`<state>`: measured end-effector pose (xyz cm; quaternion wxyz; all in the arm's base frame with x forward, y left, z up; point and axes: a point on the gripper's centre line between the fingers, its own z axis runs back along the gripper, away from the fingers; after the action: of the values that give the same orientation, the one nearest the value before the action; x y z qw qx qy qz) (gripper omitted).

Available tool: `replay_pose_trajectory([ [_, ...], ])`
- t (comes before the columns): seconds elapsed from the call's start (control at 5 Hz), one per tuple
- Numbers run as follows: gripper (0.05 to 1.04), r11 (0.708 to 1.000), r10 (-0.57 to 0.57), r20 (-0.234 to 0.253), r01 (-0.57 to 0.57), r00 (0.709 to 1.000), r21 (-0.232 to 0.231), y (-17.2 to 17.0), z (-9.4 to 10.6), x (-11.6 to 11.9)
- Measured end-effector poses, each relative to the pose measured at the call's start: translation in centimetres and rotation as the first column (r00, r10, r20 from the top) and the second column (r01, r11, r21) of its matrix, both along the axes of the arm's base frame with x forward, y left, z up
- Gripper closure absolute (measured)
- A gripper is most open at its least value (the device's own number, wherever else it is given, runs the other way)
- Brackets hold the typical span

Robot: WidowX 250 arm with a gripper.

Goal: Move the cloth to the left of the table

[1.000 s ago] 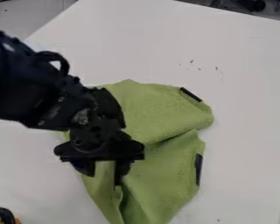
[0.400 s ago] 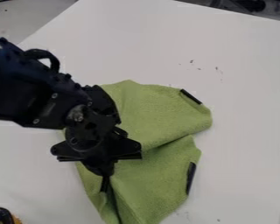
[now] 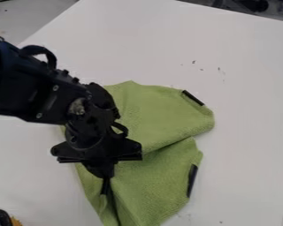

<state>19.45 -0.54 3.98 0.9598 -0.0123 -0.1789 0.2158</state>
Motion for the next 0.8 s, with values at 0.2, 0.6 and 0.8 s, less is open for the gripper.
replay_pose_trajectory([
  [0.2, 1.031, 0.999, 0.016, 0.011, -0.017, 1.0, 0.031, 1.2, 1.2, -0.5],
  [0.6, 1.032, 0.996, 0.061, 0.023, -0.063, 0.998, 0.061, 4.4, 1.3, -2.4],
  [0.8, 1.032, 0.996, 0.053, 0.02, -0.054, 0.998, 0.07, 6.6, 0.9, -2.7],
])
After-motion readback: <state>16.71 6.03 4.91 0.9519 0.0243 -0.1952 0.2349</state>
